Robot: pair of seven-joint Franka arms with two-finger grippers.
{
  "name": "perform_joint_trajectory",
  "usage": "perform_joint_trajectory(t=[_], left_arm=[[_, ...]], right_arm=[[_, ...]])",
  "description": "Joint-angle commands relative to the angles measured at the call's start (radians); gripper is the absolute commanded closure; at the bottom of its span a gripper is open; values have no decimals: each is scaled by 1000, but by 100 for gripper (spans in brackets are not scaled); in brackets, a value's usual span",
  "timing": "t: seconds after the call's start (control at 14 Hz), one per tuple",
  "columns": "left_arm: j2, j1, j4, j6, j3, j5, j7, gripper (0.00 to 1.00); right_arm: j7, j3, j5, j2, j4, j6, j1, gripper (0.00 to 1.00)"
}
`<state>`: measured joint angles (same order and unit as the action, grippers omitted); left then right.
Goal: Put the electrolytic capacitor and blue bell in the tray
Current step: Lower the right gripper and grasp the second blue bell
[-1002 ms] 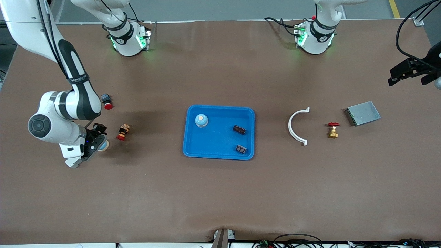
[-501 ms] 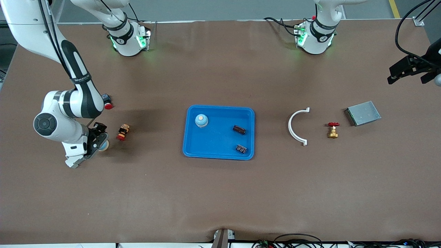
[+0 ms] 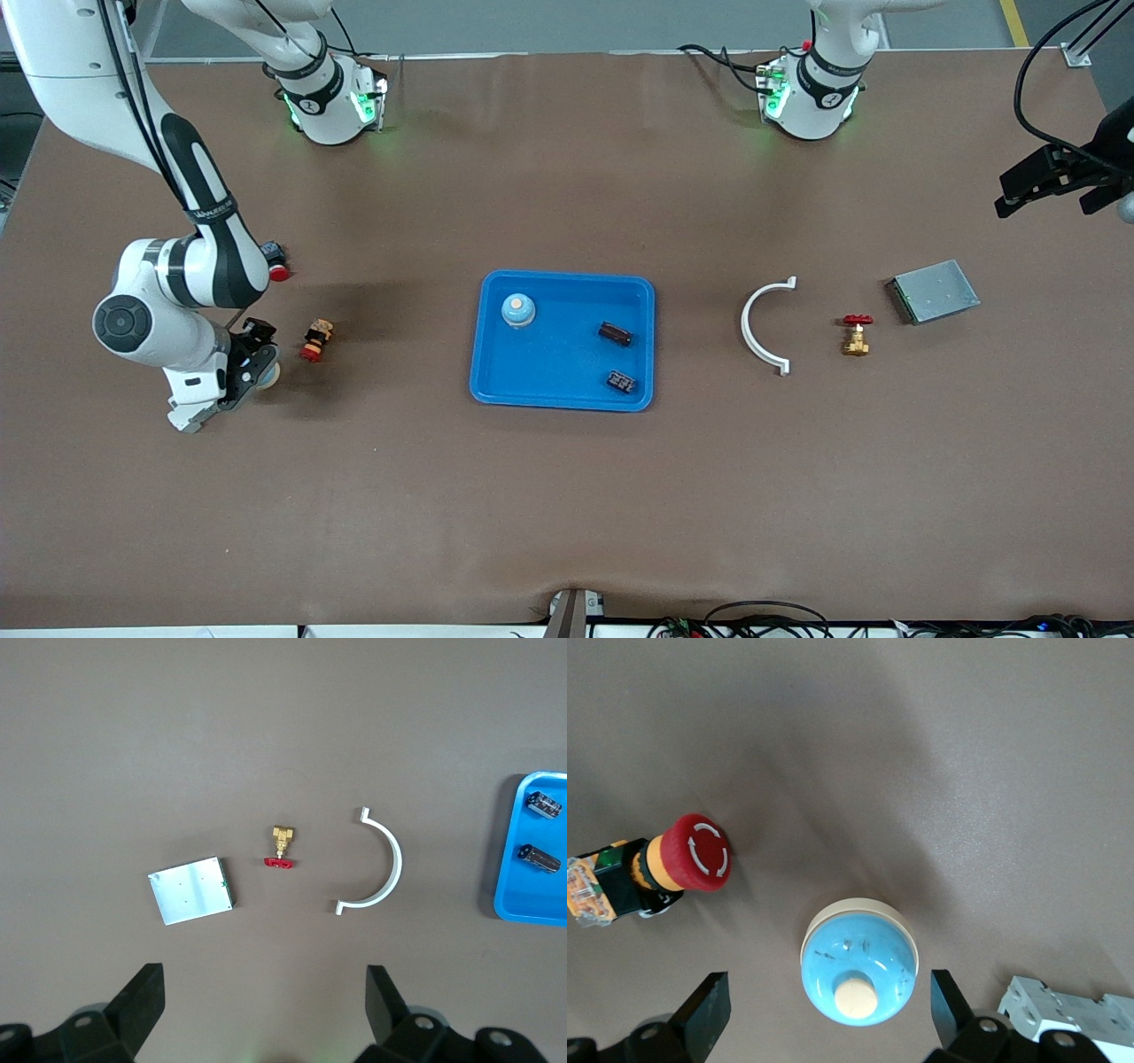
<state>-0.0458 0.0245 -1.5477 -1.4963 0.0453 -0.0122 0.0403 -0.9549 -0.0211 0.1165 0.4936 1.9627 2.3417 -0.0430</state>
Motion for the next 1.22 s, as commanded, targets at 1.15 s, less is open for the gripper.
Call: perform_joint_trajectory(t=[1.15], left_arm=[[11, -6, -5, -13, 73, 3, -14, 0]], right_arm=[[-13, 17, 20, 51, -1, 71, -41, 0]])
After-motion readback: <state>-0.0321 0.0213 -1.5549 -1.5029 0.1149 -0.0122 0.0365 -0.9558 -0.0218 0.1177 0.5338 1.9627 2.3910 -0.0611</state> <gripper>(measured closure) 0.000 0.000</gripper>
